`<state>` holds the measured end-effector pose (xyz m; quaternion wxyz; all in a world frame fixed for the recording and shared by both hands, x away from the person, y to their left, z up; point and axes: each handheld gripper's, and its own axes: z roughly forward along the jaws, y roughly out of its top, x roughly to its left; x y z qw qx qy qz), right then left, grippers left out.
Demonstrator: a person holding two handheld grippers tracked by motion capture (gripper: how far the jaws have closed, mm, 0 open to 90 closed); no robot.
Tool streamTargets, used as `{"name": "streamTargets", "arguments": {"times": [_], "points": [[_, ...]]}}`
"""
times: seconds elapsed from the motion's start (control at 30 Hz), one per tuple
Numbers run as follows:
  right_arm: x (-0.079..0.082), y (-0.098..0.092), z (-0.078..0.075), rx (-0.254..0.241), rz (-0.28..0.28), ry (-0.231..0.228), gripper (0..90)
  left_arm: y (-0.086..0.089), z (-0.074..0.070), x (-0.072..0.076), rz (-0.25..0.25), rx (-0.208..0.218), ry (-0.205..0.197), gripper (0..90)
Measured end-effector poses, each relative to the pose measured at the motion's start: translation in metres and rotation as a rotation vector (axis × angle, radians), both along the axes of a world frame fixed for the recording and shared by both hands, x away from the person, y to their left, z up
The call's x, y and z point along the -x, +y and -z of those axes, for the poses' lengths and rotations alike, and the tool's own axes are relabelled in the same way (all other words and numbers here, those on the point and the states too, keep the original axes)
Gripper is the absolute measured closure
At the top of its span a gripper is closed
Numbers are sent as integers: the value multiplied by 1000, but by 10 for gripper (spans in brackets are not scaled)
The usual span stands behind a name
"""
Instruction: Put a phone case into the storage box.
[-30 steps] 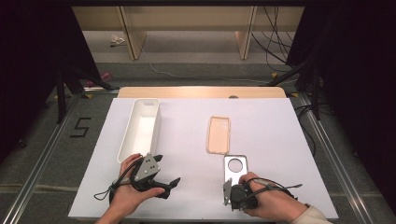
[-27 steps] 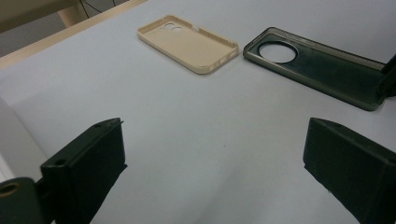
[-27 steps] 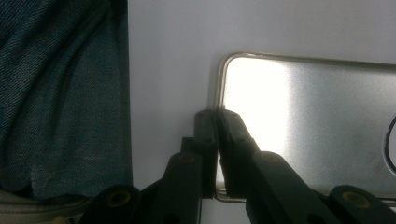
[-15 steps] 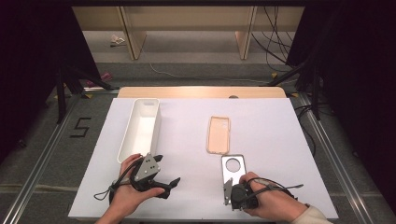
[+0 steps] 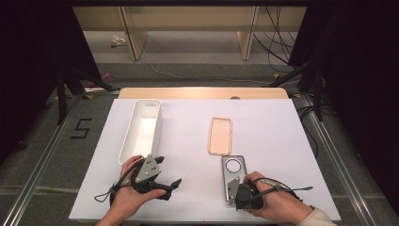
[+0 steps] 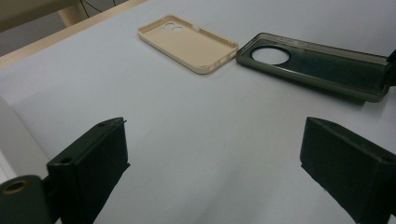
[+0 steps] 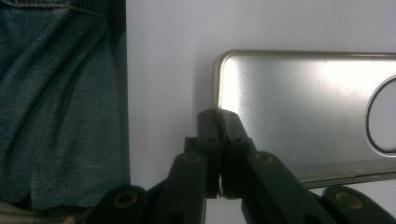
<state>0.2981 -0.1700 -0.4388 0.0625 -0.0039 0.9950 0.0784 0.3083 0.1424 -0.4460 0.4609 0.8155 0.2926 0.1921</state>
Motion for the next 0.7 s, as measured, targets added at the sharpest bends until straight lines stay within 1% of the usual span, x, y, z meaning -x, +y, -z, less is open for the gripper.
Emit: {"name": "streamTargets", "arguments": {"times": [0.03,0.07,0.1,0.13,0.2,0.23,0.33,0.37,0.47,0.57,0.6,0.63,0.7], "points": [[0,-1,0,-15,2,-9,893,0,0,0,-1,0,0,72],[0,-1,-2,-6,10,-7,893,0,0,0,-1,0,1,74],[0,-2,-3,-28,11,-16,893,0,0,0,-2,0,2,80],[0,-2,-3,-28,11,-16,893,0,0,0,-4,1,2,80],[-1,-3,-5,-51,13,-33,893,-1,0,0,-7,4,5,87],[-1,-4,-7,-51,19,-41,893,-2,0,0,-7,5,7,89],[-1,-5,-10,-84,30,-49,893,-4,-1,0,-2,1,6,94],[-1,-5,-10,-101,23,-57,893,-5,-1,0,-2,6,8,94],[-1,-6,-13,-130,32,-69,893,-7,-2,-1,-10,10,12,101],[-2,-5,-15,-167,32,-79,893,-11,-3,-4,-49,0,35,127],[-4,-5,-14,-186,24,-83,894,-13,-3,-5,-48,4,39,141],[-4,-5,-15,-196,32,-79,894,-15,-4,-6,-40,3,43,142],[-6,-5,-15,-234,27,-89,894,-22,-8,-11,-39,-2,43,142]]}}
